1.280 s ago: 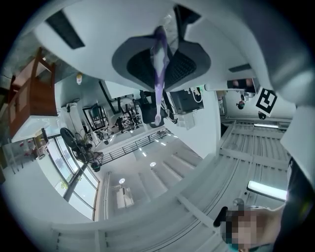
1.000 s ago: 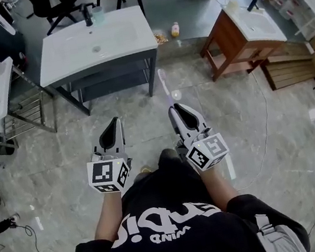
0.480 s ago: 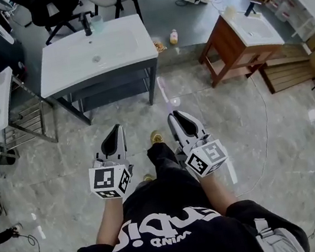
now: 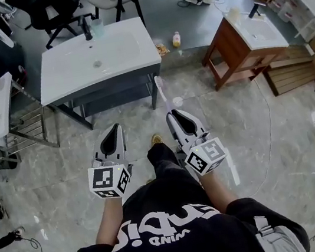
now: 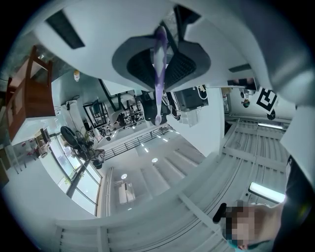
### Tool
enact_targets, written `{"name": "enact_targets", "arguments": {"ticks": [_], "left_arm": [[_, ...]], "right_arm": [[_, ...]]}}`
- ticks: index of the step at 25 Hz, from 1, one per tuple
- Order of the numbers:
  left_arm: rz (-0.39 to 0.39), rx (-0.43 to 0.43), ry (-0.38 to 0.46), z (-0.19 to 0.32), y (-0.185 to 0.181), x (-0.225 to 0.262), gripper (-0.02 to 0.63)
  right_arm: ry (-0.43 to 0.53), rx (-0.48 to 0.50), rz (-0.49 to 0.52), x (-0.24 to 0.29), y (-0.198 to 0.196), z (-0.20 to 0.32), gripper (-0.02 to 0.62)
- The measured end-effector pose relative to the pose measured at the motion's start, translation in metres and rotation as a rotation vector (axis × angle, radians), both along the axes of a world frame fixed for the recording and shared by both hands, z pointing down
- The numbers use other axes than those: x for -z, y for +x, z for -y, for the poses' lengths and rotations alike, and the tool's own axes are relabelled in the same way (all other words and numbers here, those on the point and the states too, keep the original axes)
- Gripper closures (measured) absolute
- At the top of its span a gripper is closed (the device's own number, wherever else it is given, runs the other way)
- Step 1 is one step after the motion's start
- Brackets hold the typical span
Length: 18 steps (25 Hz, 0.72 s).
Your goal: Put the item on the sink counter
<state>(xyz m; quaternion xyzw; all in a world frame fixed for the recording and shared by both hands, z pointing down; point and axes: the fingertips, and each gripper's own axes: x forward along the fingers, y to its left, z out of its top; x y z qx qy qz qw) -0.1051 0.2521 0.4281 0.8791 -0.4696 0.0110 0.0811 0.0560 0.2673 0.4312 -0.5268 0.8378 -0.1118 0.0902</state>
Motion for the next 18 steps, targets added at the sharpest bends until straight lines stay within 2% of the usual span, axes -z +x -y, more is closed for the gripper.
{"name": "enact_targets", "arguments": {"ticks": [18], "left_arm": [[0.009,-0.001,-0.038,0.116,0.015,0.004,0.586]], "right_arm": [[-0.018,0.028,0.022,0.011,0.012,0.119,0.522]]}}
